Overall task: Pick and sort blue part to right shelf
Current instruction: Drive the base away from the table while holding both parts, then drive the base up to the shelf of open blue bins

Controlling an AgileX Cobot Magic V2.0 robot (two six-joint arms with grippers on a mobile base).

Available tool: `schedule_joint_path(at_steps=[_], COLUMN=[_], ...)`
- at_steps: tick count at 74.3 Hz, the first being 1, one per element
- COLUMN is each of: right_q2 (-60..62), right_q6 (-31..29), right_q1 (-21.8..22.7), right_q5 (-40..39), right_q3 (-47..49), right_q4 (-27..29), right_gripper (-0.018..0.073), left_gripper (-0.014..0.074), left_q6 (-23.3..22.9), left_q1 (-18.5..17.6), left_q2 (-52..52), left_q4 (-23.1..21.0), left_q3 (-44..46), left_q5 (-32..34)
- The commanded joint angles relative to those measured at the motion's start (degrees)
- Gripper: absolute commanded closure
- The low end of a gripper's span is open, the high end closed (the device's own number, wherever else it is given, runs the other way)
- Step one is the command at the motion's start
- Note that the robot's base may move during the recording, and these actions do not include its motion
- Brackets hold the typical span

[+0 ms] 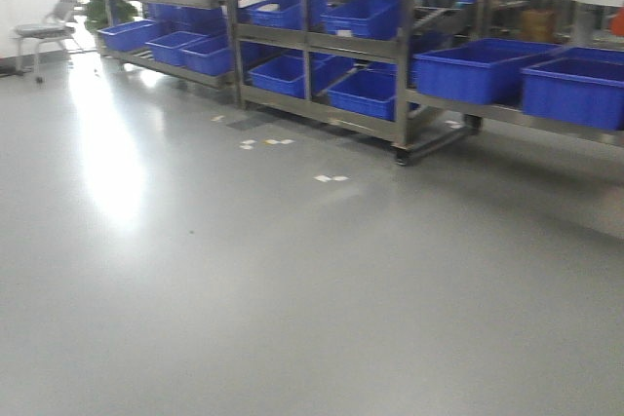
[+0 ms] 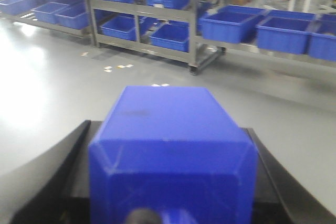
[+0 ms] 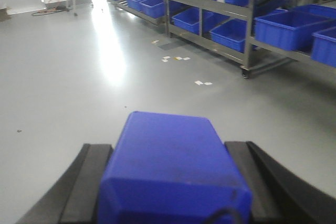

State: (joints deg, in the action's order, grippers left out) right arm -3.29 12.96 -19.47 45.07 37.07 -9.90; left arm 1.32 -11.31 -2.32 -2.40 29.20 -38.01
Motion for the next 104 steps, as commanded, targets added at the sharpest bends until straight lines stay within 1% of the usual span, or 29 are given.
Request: schedule_joint_path(at_steps=[1, 104], right_q2=[-1.01, -1.01], right_q6=[-0.29, -0.29], right_q1=[0.24, 0.24], right_q5=[-5.12, -5.12], right_q3=[1.76, 1.76], right_q4=[-0.96, -0.96], right_gripper=[0.0277, 0.0277], left_gripper=[0.0316, 0.0316], left_q6=[0.03, 0.03], left_q1=[-0.5, -0.5], left_q2=[-0.92, -0.92], left_q4=[-0.2, -0.2], left_q3=[1.51, 1.51], left_q5=[5.47, 5.47])
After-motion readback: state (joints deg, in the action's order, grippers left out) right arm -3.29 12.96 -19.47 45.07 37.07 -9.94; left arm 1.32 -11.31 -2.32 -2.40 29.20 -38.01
